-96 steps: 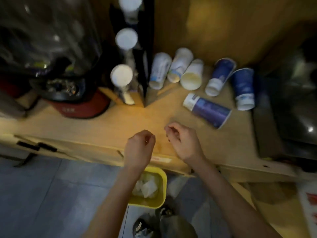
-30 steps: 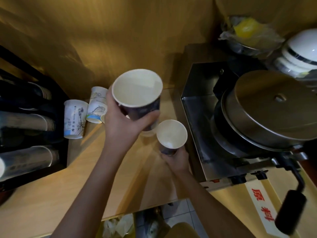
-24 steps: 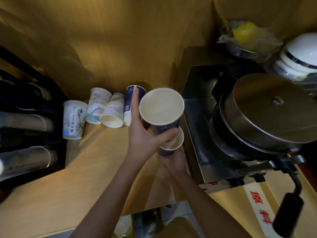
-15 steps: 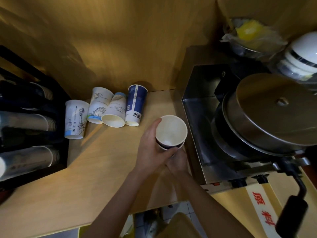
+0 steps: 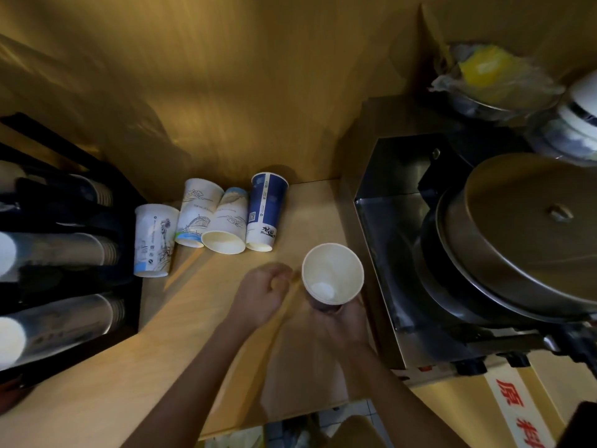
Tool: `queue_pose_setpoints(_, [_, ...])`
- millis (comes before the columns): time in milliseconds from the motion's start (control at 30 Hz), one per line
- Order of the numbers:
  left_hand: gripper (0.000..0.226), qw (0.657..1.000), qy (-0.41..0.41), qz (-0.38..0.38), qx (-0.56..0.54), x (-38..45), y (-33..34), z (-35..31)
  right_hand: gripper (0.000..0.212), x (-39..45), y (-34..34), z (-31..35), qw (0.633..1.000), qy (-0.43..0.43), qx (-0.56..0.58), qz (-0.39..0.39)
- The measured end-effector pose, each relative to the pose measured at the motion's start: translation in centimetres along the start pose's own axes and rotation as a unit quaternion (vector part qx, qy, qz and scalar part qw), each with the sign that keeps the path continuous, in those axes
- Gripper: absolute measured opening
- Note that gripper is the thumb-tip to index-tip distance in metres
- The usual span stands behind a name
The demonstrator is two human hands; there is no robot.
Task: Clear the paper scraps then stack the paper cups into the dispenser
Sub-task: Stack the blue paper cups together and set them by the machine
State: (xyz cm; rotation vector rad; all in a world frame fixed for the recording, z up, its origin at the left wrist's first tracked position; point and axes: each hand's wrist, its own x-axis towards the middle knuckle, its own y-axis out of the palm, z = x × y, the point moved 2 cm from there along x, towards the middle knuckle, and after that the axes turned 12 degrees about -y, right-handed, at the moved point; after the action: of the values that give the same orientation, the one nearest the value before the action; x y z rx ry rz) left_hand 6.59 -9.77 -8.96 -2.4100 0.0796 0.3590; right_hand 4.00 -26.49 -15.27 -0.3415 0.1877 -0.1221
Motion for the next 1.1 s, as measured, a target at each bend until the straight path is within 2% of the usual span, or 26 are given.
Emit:
queue_pose_setpoints(67, [0.036,0.997,-0.013,-0.061,0.045,2.9,-1.8,-1.5,0.044,0.4,0.0,-0.9,0.996,-0.015,-0.063,0.060])
queue_pose_setpoints(100, [0.032,0.994,-0.012,-0.088,0.070,4.2,-2.5,-2.2,0.054,0.8,0.1,-0.8,0.993,-0.028,-0.088,0.076])
queue_pose_setpoints(133, [0.028,0.990,-0.018,-0.105,0.093,5.7,-2.9,-2.6,0.069,0.7,0.1,-0.9,0.998,-0.026,-0.011,0.053])
queue_pose_setpoints(167, [0.027,0.987,-0.029,-0.114,0.113,7.0,-3.2,-3.0,0.084,1.1,-0.2,-1.2,0.989,0.018,0.144,0.020])
queue_pose_setpoints(200, [0.030,0.983,-0.045,-0.117,0.132,8.3,-3.3,-3.2,0.089,1.4,0.1,-1.2,0.987,0.007,0.158,0.020])
queue_pose_setpoints(233, [0.035,0.980,-0.061,-0.119,0.149,9.4,-3.2,-3.4,0.084,0.9,-0.4,-0.6,0.996,-0.038,0.028,0.071])
queue_pose_setpoints(267, [0.041,0.976,-0.079,-0.118,0.166,10.3,-3.0,-3.4,0.073,0.2,-0.4,-0.4,0.991,-0.065,-0.078,0.092])
queue_pose_setpoints(300, [0.047,0.972,-0.100,-0.114,0.177,11.1,-2.7,-3.4,0.065,0.0,-0.2,-0.1,0.993,-0.045,-0.105,0.038])
queue_pose_setpoints(333, [0.053,0.970,-0.122,-0.108,0.180,11.7,-2.3,-3.3,0.063,0.3,-0.2,-0.2,0.995,-0.039,-0.090,-0.011])
queue_pose_setpoints(433, [0.063,0.964,-0.172,-0.089,0.179,12.7,-1.0,-2.9,0.066,0.3,-0.1,0.2,0.998,-0.014,-0.063,0.007])
queue_pose_setpoints(533, [0.065,0.957,-0.187,-0.099,0.197,12.7,0.1,-2.2,0.072,0.4,-0.2,-0.2,0.995,-0.016,-0.095,-0.008])
queue_pose_setpoints(667, [0.070,0.962,-0.181,-0.118,0.166,12.3,0.9,-1.4,0.086,0.2,0.1,0.0,0.995,-0.008,-0.101,-0.007])
queue_pose_setpoints(733, [0.074,0.964,-0.205,-0.103,0.134,12.1,1.1,-0.9,0.081,0.4,0.2,-0.3,0.998,0.003,-0.070,0.003])
queue_pose_setpoints(833, [0.085,0.969,-0.235,-0.071,0.033,11.2,1.1,-0.9,0.075,0.3,0.1,0.0,0.994,-0.024,-0.109,-0.016])
queue_pose_setpoints(933, [0.077,0.968,-0.245,-0.047,-0.032,10.2,0.7,-1.6,0.069,0.3,0.0,0.0,0.992,-0.034,-0.117,-0.026])
queue_pose_setpoints(1033, [0.073,0.972,-0.219,-0.064,-0.050,9.2,-0.8,-2.8,0.070,0.2,0.0,0.1,0.994,-0.031,-0.100,-0.022])
queue_pose_setpoints(1100, [0.072,0.977,-0.164,-0.105,-0.081,7.9,-2.3,-4.3,0.069,0.2,0.0,0.0,0.996,-0.023,-0.079,-0.020])
